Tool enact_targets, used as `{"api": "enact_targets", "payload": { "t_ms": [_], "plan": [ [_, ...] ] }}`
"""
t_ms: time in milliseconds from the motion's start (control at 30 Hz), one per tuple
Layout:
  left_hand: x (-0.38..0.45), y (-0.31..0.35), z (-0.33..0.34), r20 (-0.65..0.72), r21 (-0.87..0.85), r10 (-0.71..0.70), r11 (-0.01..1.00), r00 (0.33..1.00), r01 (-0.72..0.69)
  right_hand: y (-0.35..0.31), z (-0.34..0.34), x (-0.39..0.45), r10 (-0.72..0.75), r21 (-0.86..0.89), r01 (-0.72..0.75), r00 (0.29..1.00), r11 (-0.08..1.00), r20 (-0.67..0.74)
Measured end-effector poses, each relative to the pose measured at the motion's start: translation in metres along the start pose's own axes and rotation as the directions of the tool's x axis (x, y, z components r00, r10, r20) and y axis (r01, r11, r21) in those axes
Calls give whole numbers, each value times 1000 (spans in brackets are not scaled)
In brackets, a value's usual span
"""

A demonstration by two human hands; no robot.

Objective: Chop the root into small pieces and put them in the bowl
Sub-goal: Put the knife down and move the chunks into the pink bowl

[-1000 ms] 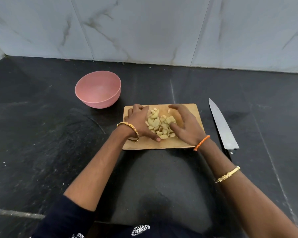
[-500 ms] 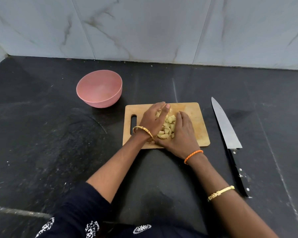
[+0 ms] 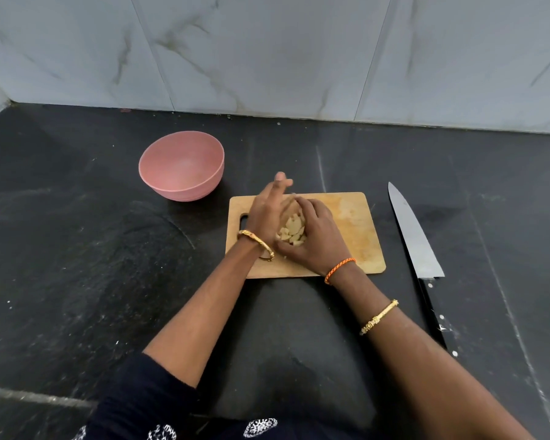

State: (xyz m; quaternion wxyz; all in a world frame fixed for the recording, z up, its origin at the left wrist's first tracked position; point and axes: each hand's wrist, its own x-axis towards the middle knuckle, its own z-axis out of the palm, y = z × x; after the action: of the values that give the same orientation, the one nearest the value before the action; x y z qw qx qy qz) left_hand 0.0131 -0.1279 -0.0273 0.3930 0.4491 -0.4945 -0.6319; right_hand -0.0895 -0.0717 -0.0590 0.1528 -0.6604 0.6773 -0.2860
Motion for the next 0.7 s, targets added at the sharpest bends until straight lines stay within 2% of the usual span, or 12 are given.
{"api": "enact_targets", "payload": {
  "t_ms": [167,267,367,467,567,700],
  "plan": [
    [-8,-2,-14,-238,-81,31,995,971,-52,-1,0,0,-53,-12,53,999,999,-6],
    [-19,-19,-11,-327,-127,29,989,945,-74,0,-4,0,-27,121,29,1000,992,-16],
    [-26,-32,-4,-319,-129,54,987,946,-100,10,-16,-4,59,240,-40,996,970,-73],
    [-29,-37,3,-312,-106,80,987,947,-118,21,-25,-10,78,164,-85,996,983,49],
    [-29,-38,12,-228,-63,84,993,970,-100,22,-21,-15,10,64,-18,992,998,125],
    [-27,-30,16,-147,-13,75,997,986,-77,16,-13,-9,-66,52,59,987,997,145]
  ]
}}
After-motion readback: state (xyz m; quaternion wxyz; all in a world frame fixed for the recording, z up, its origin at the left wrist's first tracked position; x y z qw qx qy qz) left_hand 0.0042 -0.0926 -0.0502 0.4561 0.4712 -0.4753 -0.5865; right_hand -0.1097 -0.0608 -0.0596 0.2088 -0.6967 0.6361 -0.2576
